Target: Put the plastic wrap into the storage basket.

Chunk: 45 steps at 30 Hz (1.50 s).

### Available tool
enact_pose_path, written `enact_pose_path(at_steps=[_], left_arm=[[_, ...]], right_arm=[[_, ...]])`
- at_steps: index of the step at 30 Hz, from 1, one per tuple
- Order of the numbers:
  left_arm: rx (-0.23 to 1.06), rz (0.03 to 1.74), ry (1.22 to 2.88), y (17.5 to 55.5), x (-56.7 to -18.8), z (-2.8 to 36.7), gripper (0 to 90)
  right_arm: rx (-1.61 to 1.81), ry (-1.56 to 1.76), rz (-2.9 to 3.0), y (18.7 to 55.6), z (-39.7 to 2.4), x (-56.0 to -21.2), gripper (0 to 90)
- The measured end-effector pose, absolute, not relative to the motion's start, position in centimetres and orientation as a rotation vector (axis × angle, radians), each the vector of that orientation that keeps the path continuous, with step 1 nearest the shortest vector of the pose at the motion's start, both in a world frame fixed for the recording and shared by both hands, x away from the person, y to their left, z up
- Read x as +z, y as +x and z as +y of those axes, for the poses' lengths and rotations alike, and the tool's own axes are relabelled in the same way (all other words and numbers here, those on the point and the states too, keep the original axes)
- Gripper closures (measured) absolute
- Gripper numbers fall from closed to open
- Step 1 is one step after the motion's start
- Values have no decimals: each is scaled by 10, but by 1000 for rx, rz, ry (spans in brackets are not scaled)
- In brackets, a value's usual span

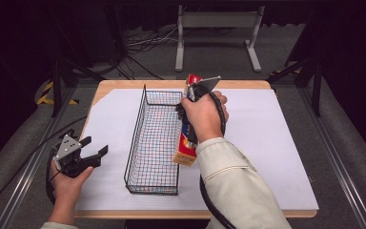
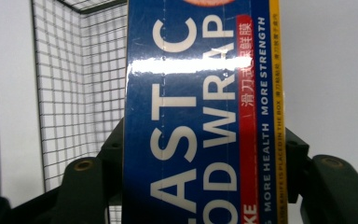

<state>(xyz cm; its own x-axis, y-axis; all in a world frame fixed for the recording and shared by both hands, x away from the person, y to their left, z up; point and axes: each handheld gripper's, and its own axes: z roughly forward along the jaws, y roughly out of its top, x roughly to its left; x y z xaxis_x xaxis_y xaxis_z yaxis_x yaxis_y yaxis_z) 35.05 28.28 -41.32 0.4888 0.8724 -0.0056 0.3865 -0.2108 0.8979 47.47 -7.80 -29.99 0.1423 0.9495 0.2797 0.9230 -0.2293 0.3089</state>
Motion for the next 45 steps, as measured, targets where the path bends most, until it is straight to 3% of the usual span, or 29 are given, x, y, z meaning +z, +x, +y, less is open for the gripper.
enact_pose_path(at_steps=[19, 45], left_arm=[[632, 1084, 1738, 348, -412, 294, 268], [648, 1075, 1768, 349, -413, 288, 271]], right_arm=[[722, 2279, 2042, 468, -20, -311, 405], [714, 2252, 1962, 456, -5, -351, 403]])
